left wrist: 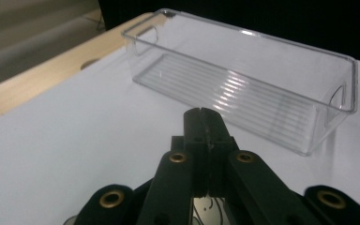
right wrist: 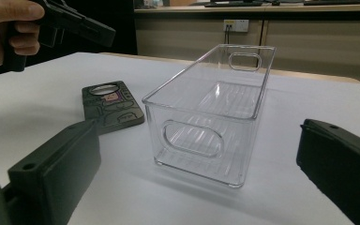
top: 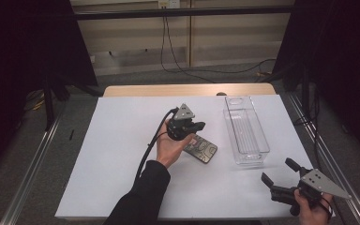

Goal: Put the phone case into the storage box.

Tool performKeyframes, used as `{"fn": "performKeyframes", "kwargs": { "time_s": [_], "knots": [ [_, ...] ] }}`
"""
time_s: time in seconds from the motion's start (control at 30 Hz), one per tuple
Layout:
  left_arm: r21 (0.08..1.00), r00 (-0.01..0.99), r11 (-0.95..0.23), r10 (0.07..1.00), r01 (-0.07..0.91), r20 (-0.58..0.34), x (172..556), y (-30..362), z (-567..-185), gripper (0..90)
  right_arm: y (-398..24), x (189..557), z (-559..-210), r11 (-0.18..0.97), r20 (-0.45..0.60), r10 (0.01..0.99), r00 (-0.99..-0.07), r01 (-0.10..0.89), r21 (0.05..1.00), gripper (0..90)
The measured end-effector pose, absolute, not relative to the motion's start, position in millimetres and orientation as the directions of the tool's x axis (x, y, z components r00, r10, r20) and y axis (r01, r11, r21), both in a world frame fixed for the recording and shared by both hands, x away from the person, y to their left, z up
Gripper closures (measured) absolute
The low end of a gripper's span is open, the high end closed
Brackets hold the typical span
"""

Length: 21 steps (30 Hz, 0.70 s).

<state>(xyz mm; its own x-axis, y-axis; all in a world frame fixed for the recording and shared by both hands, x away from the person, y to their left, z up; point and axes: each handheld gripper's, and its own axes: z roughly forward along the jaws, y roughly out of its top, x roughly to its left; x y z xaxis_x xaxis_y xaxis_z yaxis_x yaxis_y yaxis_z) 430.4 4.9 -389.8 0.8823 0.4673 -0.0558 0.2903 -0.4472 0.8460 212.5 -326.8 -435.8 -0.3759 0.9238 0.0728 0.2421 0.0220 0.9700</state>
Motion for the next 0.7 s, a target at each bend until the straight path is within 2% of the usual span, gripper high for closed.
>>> {"fn": "performKeyframes", "kwargs": {
  "time_s": [0.2, 0.7],
  "knots": [
    [0.807, 0.875, -0.476, 0.473, 0.348, -0.098, 438, -2, -392, 90.0, -327, 213, -436, 0.024, 0.072, 0.923, -0.378, 0.244, 0.970, 0.0],
    [0.691, 0.883, -0.603, 0.457, 0.398, -0.110, 455, -25, -398, 90.0, -327, 212, -436, 0.024, 0.072, 0.923, -0.379, 0.242, 0.970, 0.0]
  ]
}}
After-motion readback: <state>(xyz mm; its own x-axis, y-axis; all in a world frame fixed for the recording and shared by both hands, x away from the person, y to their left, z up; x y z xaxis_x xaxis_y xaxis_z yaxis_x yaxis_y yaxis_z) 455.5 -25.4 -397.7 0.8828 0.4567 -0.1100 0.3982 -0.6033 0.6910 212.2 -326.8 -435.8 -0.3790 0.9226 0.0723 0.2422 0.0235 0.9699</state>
